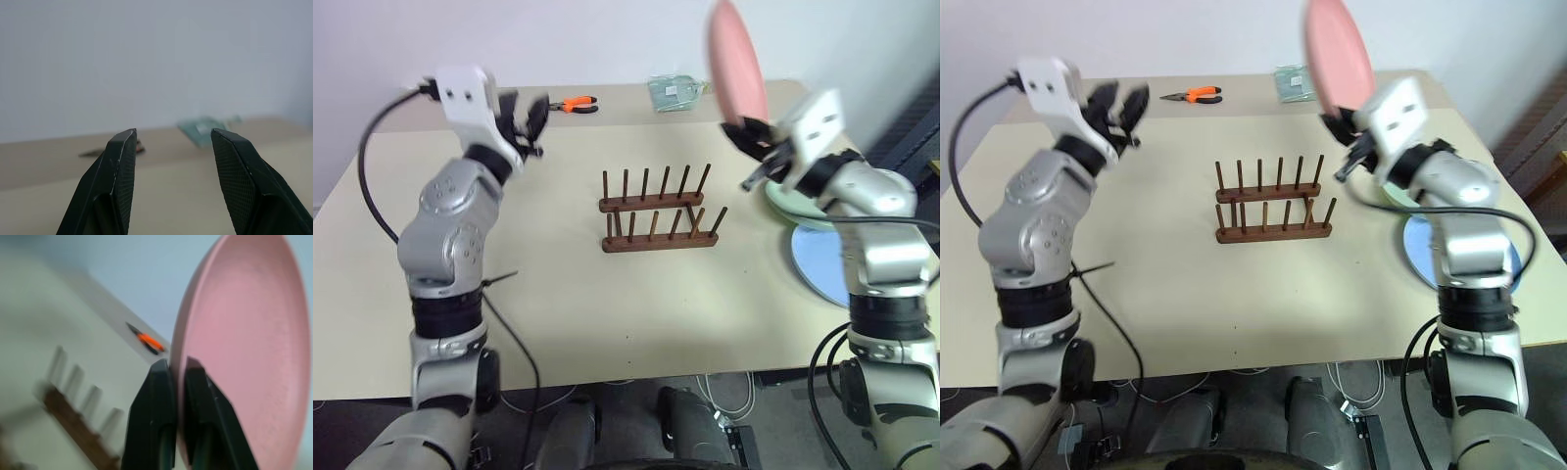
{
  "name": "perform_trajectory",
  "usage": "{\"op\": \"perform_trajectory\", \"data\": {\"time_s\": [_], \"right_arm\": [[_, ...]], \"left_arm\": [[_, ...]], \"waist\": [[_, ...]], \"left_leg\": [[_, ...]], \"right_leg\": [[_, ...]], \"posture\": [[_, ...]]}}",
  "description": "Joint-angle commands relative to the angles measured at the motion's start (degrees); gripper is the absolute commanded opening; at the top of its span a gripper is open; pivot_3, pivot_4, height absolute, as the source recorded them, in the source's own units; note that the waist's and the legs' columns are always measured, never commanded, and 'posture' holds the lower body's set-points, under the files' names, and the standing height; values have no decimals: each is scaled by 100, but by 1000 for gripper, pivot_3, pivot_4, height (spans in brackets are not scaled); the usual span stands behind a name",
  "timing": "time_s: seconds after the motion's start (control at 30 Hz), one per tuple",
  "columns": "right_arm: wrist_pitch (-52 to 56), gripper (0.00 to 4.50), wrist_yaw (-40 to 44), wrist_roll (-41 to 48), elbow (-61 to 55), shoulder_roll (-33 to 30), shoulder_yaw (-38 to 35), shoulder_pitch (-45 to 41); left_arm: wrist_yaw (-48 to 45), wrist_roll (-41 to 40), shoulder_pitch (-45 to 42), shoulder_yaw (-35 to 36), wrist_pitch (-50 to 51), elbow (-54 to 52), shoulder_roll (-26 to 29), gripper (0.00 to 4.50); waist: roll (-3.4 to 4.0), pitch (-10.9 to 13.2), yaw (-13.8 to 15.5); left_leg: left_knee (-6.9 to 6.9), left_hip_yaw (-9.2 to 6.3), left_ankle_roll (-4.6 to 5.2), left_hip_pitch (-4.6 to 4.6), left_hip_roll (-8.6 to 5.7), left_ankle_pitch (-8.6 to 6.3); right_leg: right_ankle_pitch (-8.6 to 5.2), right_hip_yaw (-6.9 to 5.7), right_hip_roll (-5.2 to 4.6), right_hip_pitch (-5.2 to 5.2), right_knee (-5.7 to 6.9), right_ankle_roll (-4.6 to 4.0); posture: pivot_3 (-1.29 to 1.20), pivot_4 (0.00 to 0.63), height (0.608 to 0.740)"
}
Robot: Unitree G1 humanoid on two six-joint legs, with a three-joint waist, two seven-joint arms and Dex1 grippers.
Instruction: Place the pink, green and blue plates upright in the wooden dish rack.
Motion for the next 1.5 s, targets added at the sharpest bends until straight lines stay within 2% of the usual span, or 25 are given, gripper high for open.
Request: {"op": "perform_trajectory", "data": {"time_s": [0.03, 0.13, 0.3, 0.67, 0.83, 0.97, 1.03, 1.1, 1.17, 1.27, 1.3, 1.37, 1.4, 1.5], "right_arm": [[1498, 0, -306, 1958, -711, 0, -788, 243], [2048, 0, -746, 2844, -762, 17, -1108, 319], [2341, 0, -1109, 3464, -777, -14, -1096, 477], [2373, 0, -967, 3441, -183, -228, -635, 377], [2382, 0, -1290, 3453, 630, -90, -666, -39], [2159, 1387, -1297, 3081, 1003, -141, -532, -280], [1836, 2490, -1289, 2684, 951, -187, -417, -306], [1398, 3305, -1212, 2253, 876, -268, -348, -295], [776, 3305, -1092, 1650, 781, -517, -328, -223], [427, 3305, -1239, 1425, 1260, -855, -935, -217], [408, 3529, -1272, 1378, 1475, -992, -1119, -174], [48, 4085, -1105, 577, 1766, -1500, -802, 221], [-289, 4480, -892, 5, 1771, -1802, -371, 564], [-1568, 4480, -350, -1518, 1873, -2515, 766, 1391]], "left_arm": [[-1407, -581, 507, -576, -81, -731, 307, 2424], [-1808, -864, 731, -698, 77, -916, 421, 2424], [-1999, -984, 826, -881, 180, -1086, 452, 2424], [-2006, -780, 937, -1078, 141, -1161, 546, 2424], [-2006, -701, 967, -1179, 90, -1162, 502, 2424], [-1997, -615, 957, -1271, 53, -1137, 458, 2463], [-1998, -620, 971, -1266, 55, -1155, 445, 2463], [-1999, -613, 986, -1263, 57, -1159, 433, 2463], [-2006, -587, 1033, -1279, 50, -1176, 440, 2463], [-2010, -516, 1083, -1315, -7, -1133, 425, 2463], [-2010, -472, 1078, -1345, -42, -1088, 412, 2463], [-2023, -374, 1052, -1417, -117, -978, 389, 2463], [-2051, -313, 1035, -1468, -160, -928, 389, 2463], [-2130, -226, 989, -1571, -252, -826, 367, 2463]], "waist": [[2, 2, 8], [10, 9, 1], [19, 7, -18], [20, 8, -8], [22, 9, -16], [22, 10, -4], [22, 10, -3], [22, 10, -6], [25, 12, -2], [26, 12, 6], [24, 13, 13], [24, 13, 34], [21, 11, 28], [23, 10, -28]], "left_leg": [[1, 1, 4, 1, 0, -2], [5, 2, 6, -2, 0, -3], [5, 10, 8, 6, 3, -3], [8, 15, 8, 4, 3, -2], [7, 16, 8, 6, 4, -2], [7, 15, 8, 3, 3, -2], [6, 15, 8, 1, 3, -3], [6, 15, 8, 1, 3, -3], [7, 15, 8, 2, 3, -3], [7, 15, 8, -1, 1, -3], [7, 15, 8, -1, 1, -3], [8, 14, 8, -1, 0, -3], [8, 15, 9, 1, -1, -3], [3, 22, 11, 8, 1, -4]], "right_leg": [[-7, 0, -2, 2, 0, -12], [-7, 0, -2, 0, 0, -16], [-4, -1, 1, 1, 4, -18], [-2, 0, 1, 0, 2, -13], [-2, 0, 2, -1, 4, -14], [-2, 0, 2, -2, 2, -13], [2, -1, 2, -2, 1, -5], [5, 0, 2, -2, 1, 1], [5, -1, 2, -2, 1, 2], [4, 0, 1, -1, 0, 7], [4, 0, 1, -1, -1, 7], [1, 0, 1, 3, -4, 1], [-5, 0, 0, 4, -5, -9], [-13, 0, 1, 6, -4, 0]], "posture": [[0, 150, 740], [0, 150, 740], [0, 150, 740], [0, 150, 740], [0, 150, 740], [0, 150, 740], [0, 150, 740], [0, 150, 740], [0, 150, 740], [0, 150, 740], [0, 150, 740], [0, 150, 740], [0, 150, 740], [0, 150, 740]]}}
